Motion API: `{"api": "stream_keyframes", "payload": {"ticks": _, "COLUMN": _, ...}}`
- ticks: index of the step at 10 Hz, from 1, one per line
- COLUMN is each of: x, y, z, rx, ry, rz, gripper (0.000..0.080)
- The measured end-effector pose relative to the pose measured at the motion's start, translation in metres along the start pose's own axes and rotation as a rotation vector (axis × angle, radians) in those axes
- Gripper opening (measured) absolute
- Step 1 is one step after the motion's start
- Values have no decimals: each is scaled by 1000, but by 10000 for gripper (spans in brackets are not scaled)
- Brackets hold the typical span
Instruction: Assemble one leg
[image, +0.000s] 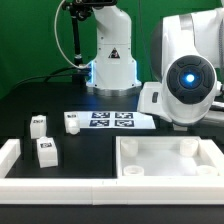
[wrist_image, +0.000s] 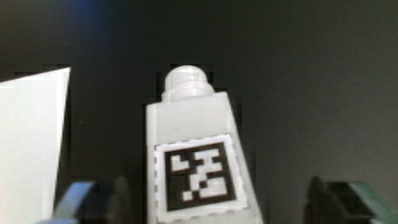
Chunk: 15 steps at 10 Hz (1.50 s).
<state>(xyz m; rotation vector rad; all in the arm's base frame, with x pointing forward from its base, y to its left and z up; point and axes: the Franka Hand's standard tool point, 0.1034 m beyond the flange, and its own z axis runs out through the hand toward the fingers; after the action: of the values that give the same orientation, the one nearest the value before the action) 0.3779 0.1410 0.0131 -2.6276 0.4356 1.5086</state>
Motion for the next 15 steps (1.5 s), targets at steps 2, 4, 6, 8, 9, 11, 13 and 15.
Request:
{"api": "stream_keyframes", "payload": {"ticks": 2, "x": 0, "y": 1, "z": -5, "rx": 3, "ry": 5, "rz": -4, "gripper": 287}}
{"api": "stream_keyframes", "payload": {"ticks": 4, "x": -14, "y": 9, "z": -64, "rx": 17, "ry": 25, "rz": -60, "gripper": 287}}
{"api": "stream_keyframes", "payload": {"ticks": 6, "x": -9, "y": 16, "z": -128, "rx": 68, "ry": 152, "rz": -108, "gripper": 287}}
{"api": "stream_keyframes", "payload": {"ticks": 8, "x": -12, "y": 12, "z": -151, "rx": 60, "ry": 305, "rz": -121, "gripper": 287}}
{"api": "stream_keyframes", "payload": {"ticks": 9, "x": -11, "y": 10, "z": -150, "rx": 71, "ry": 371, "rz": -122, "gripper": 287}}
{"api": "stream_keyframes", "payload": {"ticks": 11, "x": -5, "y": 8, "z": -155, "rx": 83, "ry": 491, "rz": -127, "gripper": 287}}
{"api": "stream_keyframes", "payload": {"ticks": 13, "x": -6, "y": 12, "z": -180, "rx": 73, "ry": 595, "rz": -166, "gripper": 287}}
{"api": "stream_keyframes", "payload": {"ticks": 15, "x": -10, "y": 5, "z": -245, "rx": 57, "ry": 761, "rz": -213, "gripper": 287}}
